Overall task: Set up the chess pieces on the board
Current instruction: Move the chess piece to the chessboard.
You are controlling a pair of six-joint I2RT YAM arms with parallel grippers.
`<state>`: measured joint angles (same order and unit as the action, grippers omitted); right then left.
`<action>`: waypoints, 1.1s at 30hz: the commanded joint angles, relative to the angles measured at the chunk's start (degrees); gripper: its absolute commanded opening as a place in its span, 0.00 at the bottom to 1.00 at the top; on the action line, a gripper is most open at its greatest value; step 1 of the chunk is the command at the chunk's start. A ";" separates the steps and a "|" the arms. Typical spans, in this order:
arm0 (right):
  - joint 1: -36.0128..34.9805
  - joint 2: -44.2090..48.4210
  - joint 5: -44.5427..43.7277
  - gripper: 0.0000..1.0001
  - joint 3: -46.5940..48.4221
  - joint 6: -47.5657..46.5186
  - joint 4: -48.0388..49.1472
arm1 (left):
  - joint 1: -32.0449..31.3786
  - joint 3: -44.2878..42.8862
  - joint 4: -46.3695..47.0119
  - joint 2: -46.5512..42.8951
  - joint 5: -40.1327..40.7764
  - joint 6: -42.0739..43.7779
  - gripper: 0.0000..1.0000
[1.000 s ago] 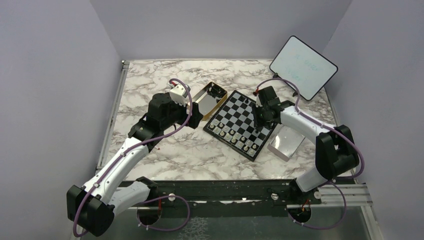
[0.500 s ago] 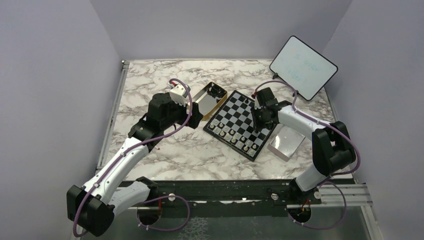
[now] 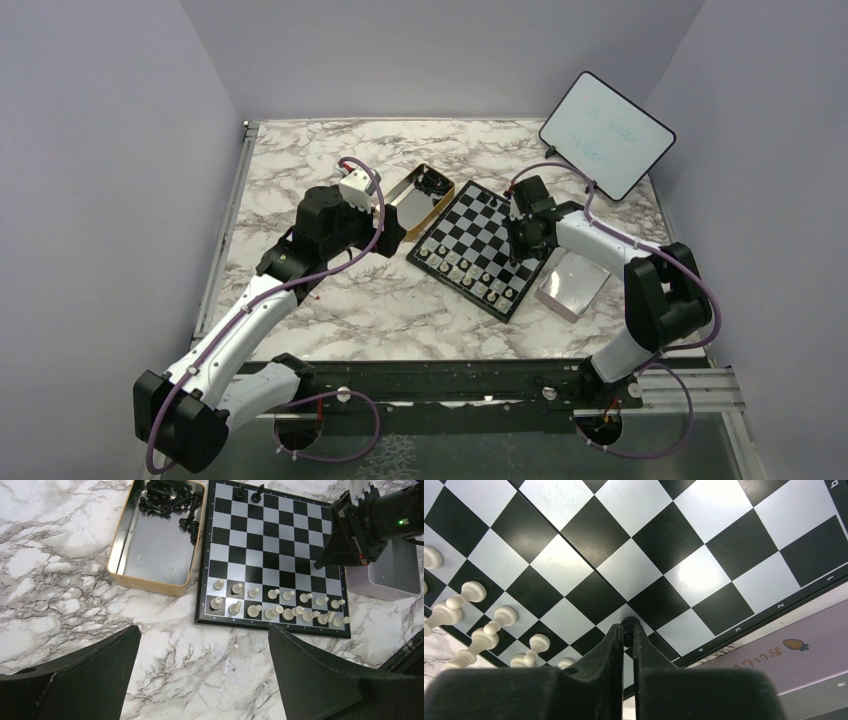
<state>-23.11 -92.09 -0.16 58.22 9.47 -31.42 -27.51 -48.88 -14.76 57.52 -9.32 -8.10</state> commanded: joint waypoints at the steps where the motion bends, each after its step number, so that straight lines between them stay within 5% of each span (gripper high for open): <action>1: 0.44 1.03 -2.22 0.08 0.41 0.28 -1.50 | -0.06 -0.34 0.31 -1.48 0.88 -0.34 0.99; 20: 12.60 -1.27 -3.58 0.04 4.37 -2.92 0.16 | -0.09 -0.17 0.35 -1.46 0.34 -0.61 0.99; 33: 13.60 -4.27 -3.46 0.05 5.16 -2.71 1.56 | -0.09 -0.25 0.35 -1.38 0.38 -0.52 0.99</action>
<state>-9.76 -94.83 -3.60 61.10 7.29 -31.14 -27.51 -48.88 -14.79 57.21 -9.34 -8.49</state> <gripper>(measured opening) 0.102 0.988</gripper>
